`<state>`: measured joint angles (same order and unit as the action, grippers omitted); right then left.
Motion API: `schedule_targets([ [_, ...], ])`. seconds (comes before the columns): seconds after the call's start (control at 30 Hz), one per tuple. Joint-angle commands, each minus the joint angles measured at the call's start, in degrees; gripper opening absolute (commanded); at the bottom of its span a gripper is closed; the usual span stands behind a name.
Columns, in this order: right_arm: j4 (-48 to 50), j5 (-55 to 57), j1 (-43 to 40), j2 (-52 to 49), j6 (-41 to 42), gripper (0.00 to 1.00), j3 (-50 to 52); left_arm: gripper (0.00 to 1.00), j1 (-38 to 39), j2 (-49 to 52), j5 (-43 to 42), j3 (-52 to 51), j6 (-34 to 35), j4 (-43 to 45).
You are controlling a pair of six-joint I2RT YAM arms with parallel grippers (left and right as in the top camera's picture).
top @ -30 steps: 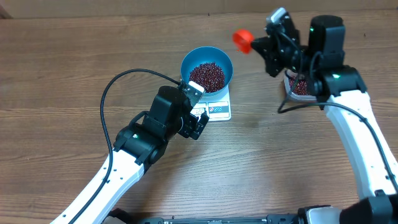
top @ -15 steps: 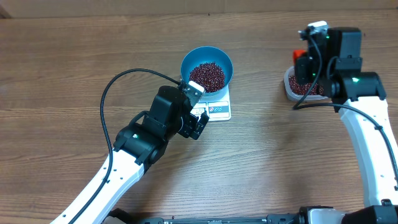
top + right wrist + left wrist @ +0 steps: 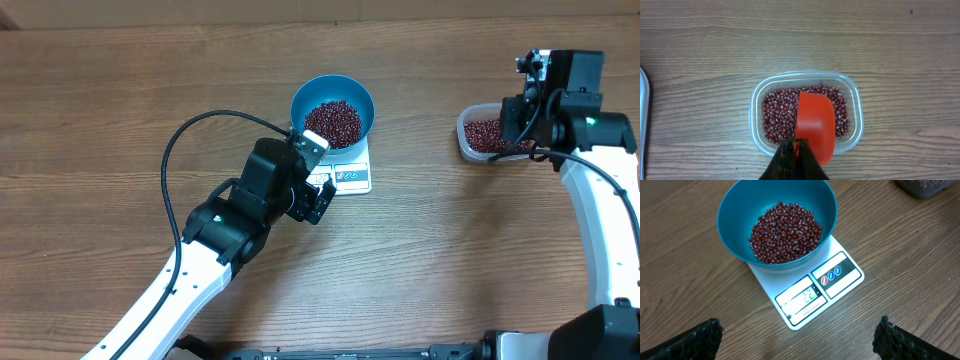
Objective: Scoop item into bowl and weigh 150g on scale
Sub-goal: 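Move the empty scoop back right into the bean tub, then scoop more red beans from the tub with the right gripper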
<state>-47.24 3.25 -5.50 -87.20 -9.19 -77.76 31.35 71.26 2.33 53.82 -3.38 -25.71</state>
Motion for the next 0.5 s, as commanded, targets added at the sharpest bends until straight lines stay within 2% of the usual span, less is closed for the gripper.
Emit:
schedule_targets([
  [0.0,0.15,0.55,0.04,-0.04,1.92,0.04,0.24,1.0,-0.22,-0.02,-0.44,1.66,-0.72,-0.02],
  [0.47,0.44,0.74,0.04,-3.39,1.64,0.04,0.55,1.0,-0.22,-0.02,-0.44,1.66,-0.72,0.11],
])
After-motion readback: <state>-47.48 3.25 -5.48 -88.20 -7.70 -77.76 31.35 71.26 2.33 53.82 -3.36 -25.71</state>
